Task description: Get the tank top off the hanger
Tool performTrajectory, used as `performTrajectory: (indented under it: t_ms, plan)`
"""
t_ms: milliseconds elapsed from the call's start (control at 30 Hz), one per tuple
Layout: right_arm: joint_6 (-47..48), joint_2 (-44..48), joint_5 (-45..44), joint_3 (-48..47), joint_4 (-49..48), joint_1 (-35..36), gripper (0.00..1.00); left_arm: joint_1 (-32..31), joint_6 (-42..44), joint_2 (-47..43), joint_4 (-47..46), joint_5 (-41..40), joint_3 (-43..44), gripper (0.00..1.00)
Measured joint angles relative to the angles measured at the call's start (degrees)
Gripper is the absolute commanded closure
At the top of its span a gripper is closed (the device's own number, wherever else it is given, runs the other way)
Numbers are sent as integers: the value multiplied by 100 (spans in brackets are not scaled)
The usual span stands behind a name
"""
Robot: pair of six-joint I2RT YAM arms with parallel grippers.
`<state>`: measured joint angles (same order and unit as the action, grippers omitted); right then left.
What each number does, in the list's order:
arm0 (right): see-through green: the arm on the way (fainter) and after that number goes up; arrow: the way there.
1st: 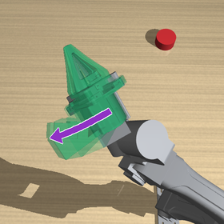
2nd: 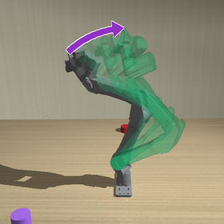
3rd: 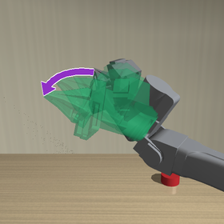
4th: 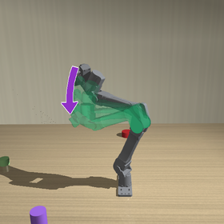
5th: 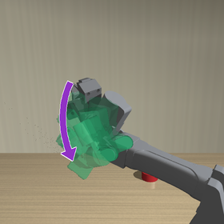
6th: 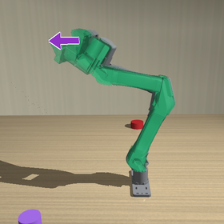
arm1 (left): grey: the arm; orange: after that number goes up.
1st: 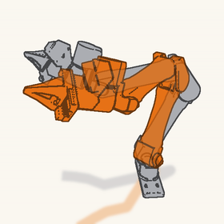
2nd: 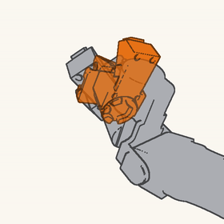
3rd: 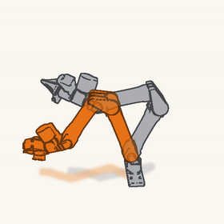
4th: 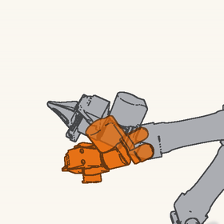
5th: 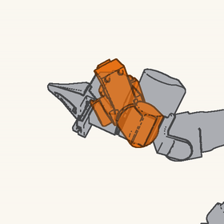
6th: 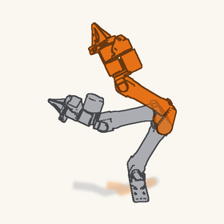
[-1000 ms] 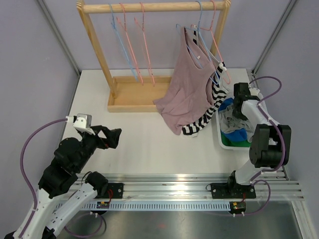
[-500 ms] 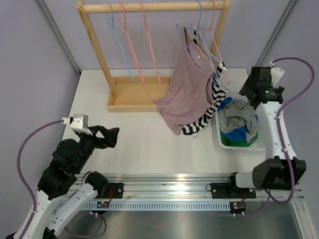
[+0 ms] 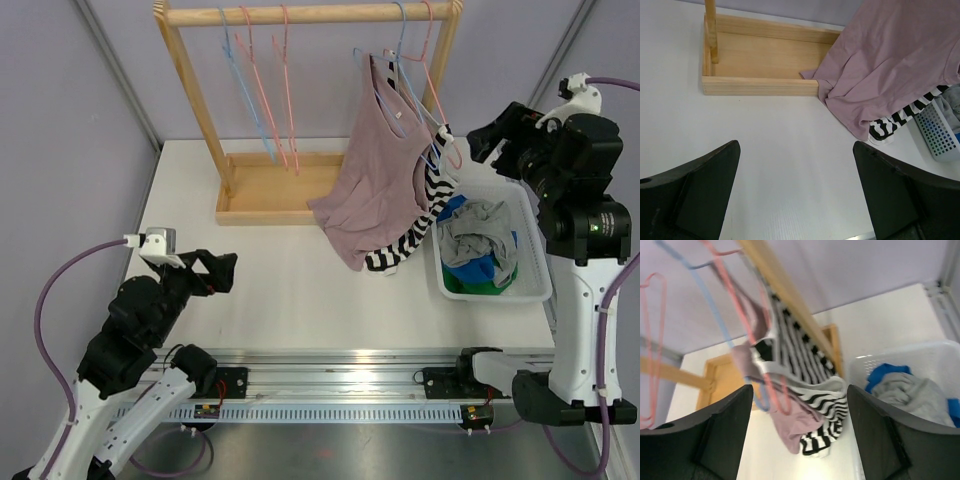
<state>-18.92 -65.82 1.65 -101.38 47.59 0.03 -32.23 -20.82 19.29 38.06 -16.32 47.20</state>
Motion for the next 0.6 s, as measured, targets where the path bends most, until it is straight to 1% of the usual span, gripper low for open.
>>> performTrajectory:
  t_ms: [100,233,400,500,600]
  plan:
    - [142,-229,326,-341,-13,496,21,13,0,28,0,4,0,1]
    - [483,-817,341,-1023,55,1429,23,59,0,114,4,13,0,1]
    - [999,-1930,-411,-2269,319,2337,26,90,0,199,7,26,0,1]
    - [1259,-2507,-885,-2833,494,2557,28,90,0,199,9,50,0,1]
    - [1513,-3014,-1364,-3298,601,2588,30,90,0,210,7,92,0,1]
